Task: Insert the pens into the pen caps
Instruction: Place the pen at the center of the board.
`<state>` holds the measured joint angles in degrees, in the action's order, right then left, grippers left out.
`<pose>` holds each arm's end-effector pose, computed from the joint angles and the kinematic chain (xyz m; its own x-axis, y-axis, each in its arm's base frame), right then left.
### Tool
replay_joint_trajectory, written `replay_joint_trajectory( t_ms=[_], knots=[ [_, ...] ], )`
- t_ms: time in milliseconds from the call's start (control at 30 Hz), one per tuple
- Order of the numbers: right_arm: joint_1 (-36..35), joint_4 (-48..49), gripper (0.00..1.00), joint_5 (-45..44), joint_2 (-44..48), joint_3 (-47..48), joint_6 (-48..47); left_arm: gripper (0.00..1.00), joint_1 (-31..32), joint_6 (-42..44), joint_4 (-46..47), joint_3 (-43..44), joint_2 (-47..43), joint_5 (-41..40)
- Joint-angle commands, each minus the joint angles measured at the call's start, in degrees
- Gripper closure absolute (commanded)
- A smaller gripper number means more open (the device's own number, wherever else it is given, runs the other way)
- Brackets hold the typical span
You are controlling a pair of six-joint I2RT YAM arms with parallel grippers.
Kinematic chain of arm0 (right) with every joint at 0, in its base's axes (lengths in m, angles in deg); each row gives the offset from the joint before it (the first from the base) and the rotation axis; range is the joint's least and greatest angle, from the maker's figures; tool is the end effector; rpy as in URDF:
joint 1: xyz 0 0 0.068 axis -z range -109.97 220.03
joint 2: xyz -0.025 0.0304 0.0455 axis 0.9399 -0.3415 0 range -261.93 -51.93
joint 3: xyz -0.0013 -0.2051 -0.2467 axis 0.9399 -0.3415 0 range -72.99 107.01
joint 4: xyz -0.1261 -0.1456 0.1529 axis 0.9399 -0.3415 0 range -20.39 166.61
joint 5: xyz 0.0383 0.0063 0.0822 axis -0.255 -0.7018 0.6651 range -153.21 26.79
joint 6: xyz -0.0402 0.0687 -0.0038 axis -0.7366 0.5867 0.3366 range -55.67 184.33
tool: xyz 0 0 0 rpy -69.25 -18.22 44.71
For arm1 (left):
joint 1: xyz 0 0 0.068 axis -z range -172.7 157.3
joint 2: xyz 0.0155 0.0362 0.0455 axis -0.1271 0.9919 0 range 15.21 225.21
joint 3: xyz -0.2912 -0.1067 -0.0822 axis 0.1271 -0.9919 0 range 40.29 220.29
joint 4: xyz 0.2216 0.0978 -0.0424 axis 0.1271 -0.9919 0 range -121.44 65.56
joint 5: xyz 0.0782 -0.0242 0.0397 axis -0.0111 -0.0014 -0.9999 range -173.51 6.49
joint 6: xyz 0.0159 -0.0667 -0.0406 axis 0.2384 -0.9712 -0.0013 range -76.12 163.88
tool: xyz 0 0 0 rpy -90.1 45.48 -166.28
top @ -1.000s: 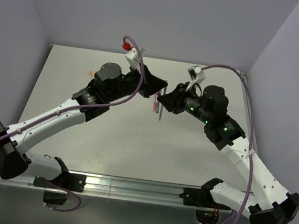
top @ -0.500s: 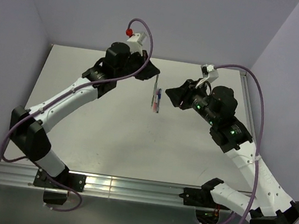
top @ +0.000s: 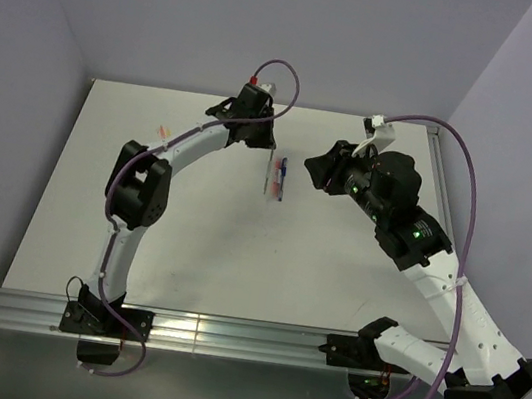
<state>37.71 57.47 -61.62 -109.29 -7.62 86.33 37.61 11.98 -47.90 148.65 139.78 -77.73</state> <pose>0.1754 0.1132 0.4410 -0.3601 0.2153 -0.9077 -0.4557 0.8084 0.3725 0.4656 -0.2802 0.2746 -0.7686 -0.1598 -0.6195 0.1918 0.8662 -0.4614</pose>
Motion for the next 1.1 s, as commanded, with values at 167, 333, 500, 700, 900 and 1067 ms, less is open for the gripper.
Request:
replay_joint_trajectory(
  t_ms=[167,333,500,700,900,1067],
  knots=[
    [0.15,0.85,0.53,-1.5,0.67,1.52,-0.64,1.0,-1.74,1.4,-2.03,8.19,7.17,-2.01],
    [0.15,0.85,0.53,-1.5,0.85,1.35,-0.47,1.0,-2.44,-0.26,-0.53,9.33,11.04,-0.69],
    [0.24,0.86,0.53,-1.5,0.94,0.91,-0.64,1.0,-2.97,-2.73,1.49,10.03,13.58,0.81],
    [0.32,0.94,0.52,-1.5,0.85,0.73,-0.64,0.96,-3.41,-4.48,3.42,10.47,14.91,3.0],
    [0.24,0.94,0.52,-1.15,0.41,0.64,-0.64,0.97,-3.67,-8.09,4.48,11.44,15.87,4.76],
    [0.24,1.03,0.52,-0.97,0.5,0.64,-0.82,0.87,-3.59,-8.0,4.3,11.79,16.14,5.03]
  ],
)
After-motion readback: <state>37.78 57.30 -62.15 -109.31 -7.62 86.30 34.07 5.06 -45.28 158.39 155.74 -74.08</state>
